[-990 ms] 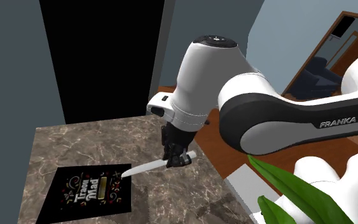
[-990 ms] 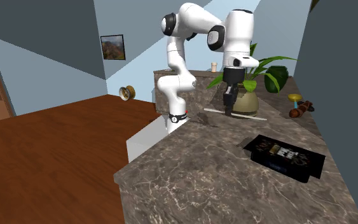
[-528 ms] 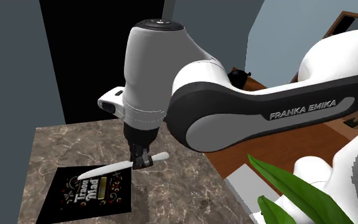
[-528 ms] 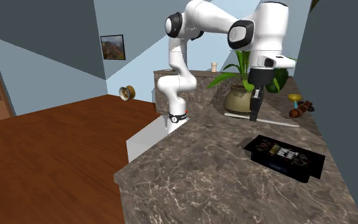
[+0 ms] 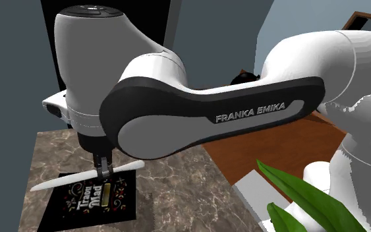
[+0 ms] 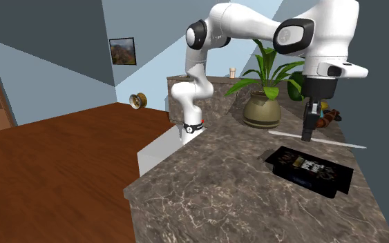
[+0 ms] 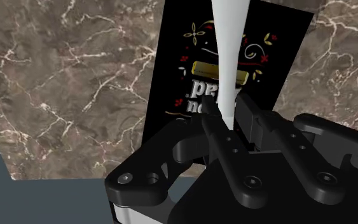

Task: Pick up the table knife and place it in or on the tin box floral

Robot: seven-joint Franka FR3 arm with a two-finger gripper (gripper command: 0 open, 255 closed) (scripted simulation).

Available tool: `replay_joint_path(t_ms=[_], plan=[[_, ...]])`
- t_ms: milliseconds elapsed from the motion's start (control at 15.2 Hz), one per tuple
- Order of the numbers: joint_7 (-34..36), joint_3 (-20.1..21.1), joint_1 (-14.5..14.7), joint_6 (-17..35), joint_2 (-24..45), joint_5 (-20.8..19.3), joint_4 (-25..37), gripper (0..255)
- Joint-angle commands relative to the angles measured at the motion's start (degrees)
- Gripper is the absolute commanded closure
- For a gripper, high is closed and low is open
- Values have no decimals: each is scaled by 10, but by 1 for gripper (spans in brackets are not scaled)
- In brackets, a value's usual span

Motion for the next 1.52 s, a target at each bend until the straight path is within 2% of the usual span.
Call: replay_joint_path(t_ms=[0,858,1386,1452], plan=[[3,0,1,11,6,-2,-5,255],[13,-5,2,99,31,-13,-69,255],[13,-5,2,98,31,-13,-69,255],[13,-5,2,98,31,-13,-69,0]])
